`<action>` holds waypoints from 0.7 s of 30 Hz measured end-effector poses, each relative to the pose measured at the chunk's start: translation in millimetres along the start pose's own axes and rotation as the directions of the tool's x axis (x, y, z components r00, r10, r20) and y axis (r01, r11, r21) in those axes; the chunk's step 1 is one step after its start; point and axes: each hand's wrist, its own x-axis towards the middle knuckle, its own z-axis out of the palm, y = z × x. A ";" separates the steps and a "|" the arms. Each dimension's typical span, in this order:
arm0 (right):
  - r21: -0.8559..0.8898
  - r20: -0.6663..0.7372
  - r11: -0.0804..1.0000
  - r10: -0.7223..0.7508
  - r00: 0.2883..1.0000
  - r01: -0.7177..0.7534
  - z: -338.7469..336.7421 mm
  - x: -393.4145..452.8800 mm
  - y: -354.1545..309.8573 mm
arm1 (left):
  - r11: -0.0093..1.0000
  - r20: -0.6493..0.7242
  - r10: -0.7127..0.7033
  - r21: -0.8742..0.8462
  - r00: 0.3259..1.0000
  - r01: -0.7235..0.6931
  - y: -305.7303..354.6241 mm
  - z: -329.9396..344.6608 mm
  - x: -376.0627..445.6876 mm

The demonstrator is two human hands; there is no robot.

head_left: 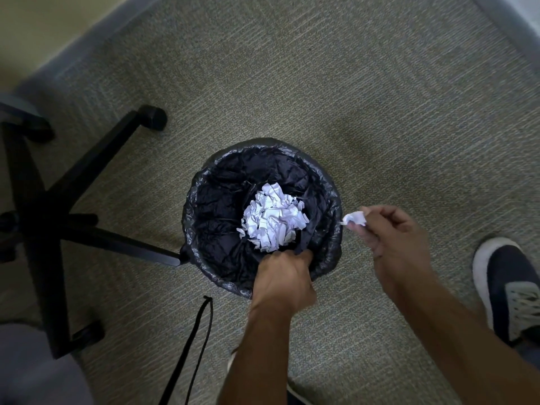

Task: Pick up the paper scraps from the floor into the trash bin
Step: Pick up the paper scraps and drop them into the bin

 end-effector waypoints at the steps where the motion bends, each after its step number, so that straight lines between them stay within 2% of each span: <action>1: -0.056 0.045 0.998 -0.028 0.999 0.031 7.5 -7.4 -2.7 | 1.000 0.000 0.000 -0.003 1.000 0.000 0.1 -0.3 0.3; 4: -0.259 0.264 0.948 -0.117 0.957 0.187 32.0 -24.3 -7.1 | 1.000 -0.006 0.001 -0.012 1.000 -0.001 1.2 0.3 1.5; 6: -0.353 0.404 0.898 -0.105 0.909 0.261 45.0 -30.7 -8.3 | 1.000 -0.029 0.008 -0.007 1.000 -0.008 2.2 2.4 1.8; 9: -0.416 0.523 0.822 -0.133 0.842 0.388 53.5 -31.5 -9.7 | 1.000 -0.043 0.028 -0.003 0.999 -0.028 2.7 3.7 1.0; 11: -0.441 0.493 0.744 -0.266 0.828 0.501 51.9 -23.9 -8.8 | 1.000 -0.032 0.028 -0.001 0.999 -0.028 1.6 3.0 1.8; 13: -0.485 0.351 0.673 -0.435 0.829 0.559 44.6 -8.4 -4.2 | 1.000 -0.021 0.019 0.009 1.000 -0.019 0.6 2.3 2.6; 15: -0.519 0.182 0.694 -0.481 0.858 0.499 29.7 12.7 6.5 | 1.000 -0.019 0.018 0.012 1.000 -0.018 -0.2 2.7 3.0; 17: -0.606 0.111 0.671 -0.460 0.881 0.427 7.4 36.5 21.5 | 1.000 -0.021 0.018 0.014 1.000 -0.018 0.0 4.8 2.5; 18: -0.702 0.166 0.574 -0.445 0.880 0.422 -5.5 49.9 30.4 | 1.000 -0.023 0.019 0.016 1.000 -0.019 -0.2 5.7 2.8; 19: -0.808 0.295 0.386 -0.389 0.873 0.445 -17.9 61.9 38.7 | 1.000 -0.025 0.020 0.017 0.999 -0.020 -0.7 6.4 3.4; 20: -0.869 0.444 0.106 -0.261 0.857 0.483 -28.1 71.8 46.2 | 1.000 -0.026 0.022 0.016 0.999 -0.021 -1.2 6.6 4.0; 21: -0.828 0.552 -0.162 -0.066 0.831 0.537 -34.1 79.3 52.1 | 1.000 -0.024 0.023 0.013 0.999 -0.023 -1.4 6.8 4.4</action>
